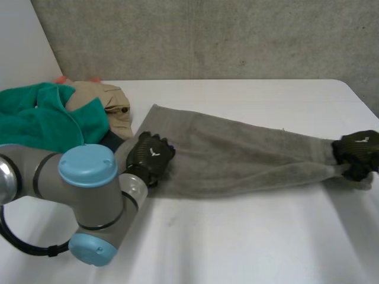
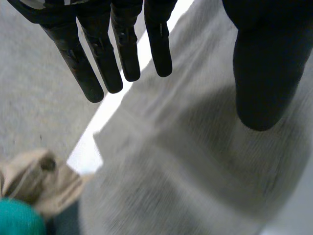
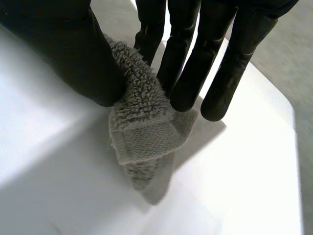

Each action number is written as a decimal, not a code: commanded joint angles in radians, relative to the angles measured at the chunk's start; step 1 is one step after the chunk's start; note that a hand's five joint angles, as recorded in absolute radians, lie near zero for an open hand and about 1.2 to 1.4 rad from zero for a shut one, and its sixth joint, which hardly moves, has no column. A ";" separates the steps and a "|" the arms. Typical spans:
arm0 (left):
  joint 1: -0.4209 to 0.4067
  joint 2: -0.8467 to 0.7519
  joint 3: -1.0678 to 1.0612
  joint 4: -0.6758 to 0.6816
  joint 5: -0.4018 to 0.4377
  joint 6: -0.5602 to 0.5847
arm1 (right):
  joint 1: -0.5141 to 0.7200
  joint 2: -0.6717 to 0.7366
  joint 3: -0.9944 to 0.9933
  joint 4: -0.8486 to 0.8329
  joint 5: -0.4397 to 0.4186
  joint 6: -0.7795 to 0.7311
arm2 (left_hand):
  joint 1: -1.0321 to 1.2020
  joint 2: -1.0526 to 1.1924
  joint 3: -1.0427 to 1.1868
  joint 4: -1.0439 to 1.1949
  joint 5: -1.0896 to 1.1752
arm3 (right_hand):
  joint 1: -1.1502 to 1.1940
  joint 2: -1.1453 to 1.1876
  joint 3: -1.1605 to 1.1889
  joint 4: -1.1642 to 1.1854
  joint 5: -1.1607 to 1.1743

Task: Fold the laundry.

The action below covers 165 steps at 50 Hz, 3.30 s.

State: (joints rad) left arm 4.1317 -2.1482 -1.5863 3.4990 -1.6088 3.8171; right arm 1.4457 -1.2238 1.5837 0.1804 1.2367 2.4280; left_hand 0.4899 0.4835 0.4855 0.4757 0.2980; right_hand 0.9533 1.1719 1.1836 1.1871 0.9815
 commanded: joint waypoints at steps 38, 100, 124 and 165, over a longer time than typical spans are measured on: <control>0.134 0.093 -0.170 -0.071 0.110 -0.057 | -0.087 0.033 0.001 -0.045 -0.005 0.008 | 0.061 0.068 0.066 0.075 0.079 | 0.443 0.224 0.213 0.209 0.240; 0.102 0.453 -0.168 -0.316 -0.010 -0.037 | -0.143 -0.230 0.025 0.304 0.006 -0.239 | 0.906 0.913 0.911 0.921 0.924 | 0.443 0.224 0.213 0.209 0.240; 0.082 -0.013 0.412 -0.209 -0.085 0.001 | 0.007 0.096 -0.352 0.145 0.174 -0.170 | 0.906 0.913 0.911 0.921 0.924 | 0.443 0.224 0.213 0.209 0.240; 0.068 -0.136 0.220 0.184 -0.036 -0.129 | 0.093 0.274 -0.254 -0.277 0.124 -0.081 | 0.906 0.913 0.911 0.921 0.924 | 0.443 0.224 0.213 0.209 0.240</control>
State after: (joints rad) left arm 4.2347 -2.2439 -1.3440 3.7009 -1.6543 3.6820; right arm 1.5438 -0.9819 1.3221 -0.1794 1.3467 2.4118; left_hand 1.1369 1.1964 1.1926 1.2025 0.9708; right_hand 0.9525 1.1719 1.1837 1.1919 0.9938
